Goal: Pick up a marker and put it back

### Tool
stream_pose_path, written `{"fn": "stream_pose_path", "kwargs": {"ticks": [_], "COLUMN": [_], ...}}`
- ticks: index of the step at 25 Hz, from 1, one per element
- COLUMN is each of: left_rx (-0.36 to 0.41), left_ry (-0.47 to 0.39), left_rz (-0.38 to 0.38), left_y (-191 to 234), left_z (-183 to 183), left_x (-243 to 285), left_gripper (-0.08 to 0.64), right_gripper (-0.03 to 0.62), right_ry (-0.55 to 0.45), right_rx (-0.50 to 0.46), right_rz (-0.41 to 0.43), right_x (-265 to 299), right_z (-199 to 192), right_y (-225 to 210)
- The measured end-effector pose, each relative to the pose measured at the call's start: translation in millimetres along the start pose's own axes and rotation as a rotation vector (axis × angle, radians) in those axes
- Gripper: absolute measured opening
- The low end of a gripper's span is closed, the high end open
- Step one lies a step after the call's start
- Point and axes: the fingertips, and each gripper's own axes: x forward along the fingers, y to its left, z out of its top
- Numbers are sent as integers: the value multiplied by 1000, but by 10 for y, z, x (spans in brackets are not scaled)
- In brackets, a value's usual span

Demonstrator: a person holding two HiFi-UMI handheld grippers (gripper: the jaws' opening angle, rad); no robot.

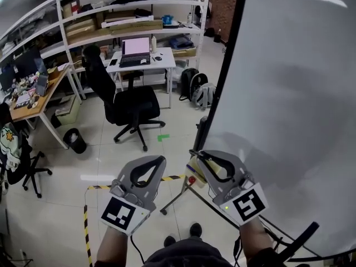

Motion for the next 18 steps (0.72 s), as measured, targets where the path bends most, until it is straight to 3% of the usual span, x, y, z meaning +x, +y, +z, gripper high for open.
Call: {"fn": "stream_pose_path", "kwargs": {"ticks": [14,18], "left_rx": [-62,-85], "left_ry": [4,37], "left_rz": [-18,-48], "left_y": [-191,-104], "left_z": [-77,-261], "left_x": [-317,-598], "left_gripper": [6,6], "right_gripper": [40,40], "right_ry": [48,165], "right_rx": [11,2], "right_rz": [2,-3], "right_x": [-208,-187], "right_z": [23,-111], "right_y": [287,590]}}
